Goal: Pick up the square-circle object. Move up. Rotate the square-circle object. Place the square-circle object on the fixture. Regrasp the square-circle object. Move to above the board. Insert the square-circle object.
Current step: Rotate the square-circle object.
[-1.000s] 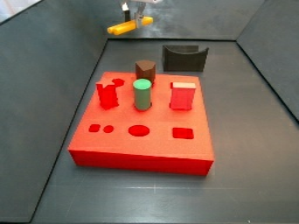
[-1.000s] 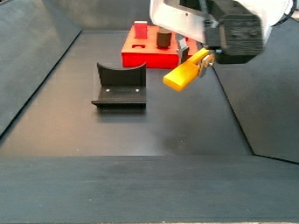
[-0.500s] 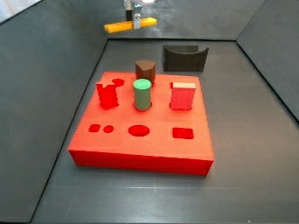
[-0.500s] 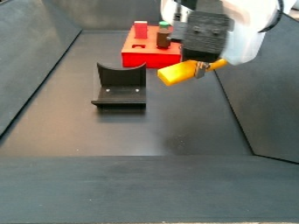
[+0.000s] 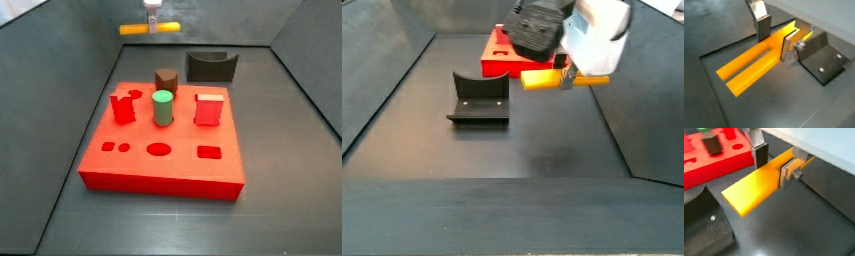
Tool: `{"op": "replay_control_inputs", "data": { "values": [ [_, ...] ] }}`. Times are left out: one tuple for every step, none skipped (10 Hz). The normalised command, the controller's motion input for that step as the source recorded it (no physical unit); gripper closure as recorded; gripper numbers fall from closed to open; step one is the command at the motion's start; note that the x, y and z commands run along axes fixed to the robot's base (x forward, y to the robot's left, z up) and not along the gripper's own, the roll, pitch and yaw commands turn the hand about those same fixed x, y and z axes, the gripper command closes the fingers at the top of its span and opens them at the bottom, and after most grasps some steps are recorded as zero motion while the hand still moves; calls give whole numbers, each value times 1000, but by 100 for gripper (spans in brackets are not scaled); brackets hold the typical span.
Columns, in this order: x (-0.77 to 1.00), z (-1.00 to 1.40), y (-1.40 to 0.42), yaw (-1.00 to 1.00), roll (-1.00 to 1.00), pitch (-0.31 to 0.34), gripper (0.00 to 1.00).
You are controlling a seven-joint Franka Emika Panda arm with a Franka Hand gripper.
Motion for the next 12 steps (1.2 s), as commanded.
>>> {"op": "replay_control_inputs", "data": {
  "values": [
    [28,-10,18,-1000,-5,-6,100],
    [28,-10,18,-1000,-5,-7,100],
    [28,-10,18,-1000,-6,-7,100],
    [28,-10,18,-1000,-6,-7,100],
    [28,-10,18,-1000,-6,-8,100],
    [28,-10,18,-1000,-7,-8,100],
    [28,-10,18,-1000,-7,-8,100],
    [28,-10,18,-1000,-7,-9,100],
    [28,-10,19,-1000,-8,-9,100],
    [28,-10,19,-1000,-8,-10,100],
    [28,-10,19,-1000,-8,-10,100],
    [28,-10,19,-1000,-9,-11,100]
  ]
}}
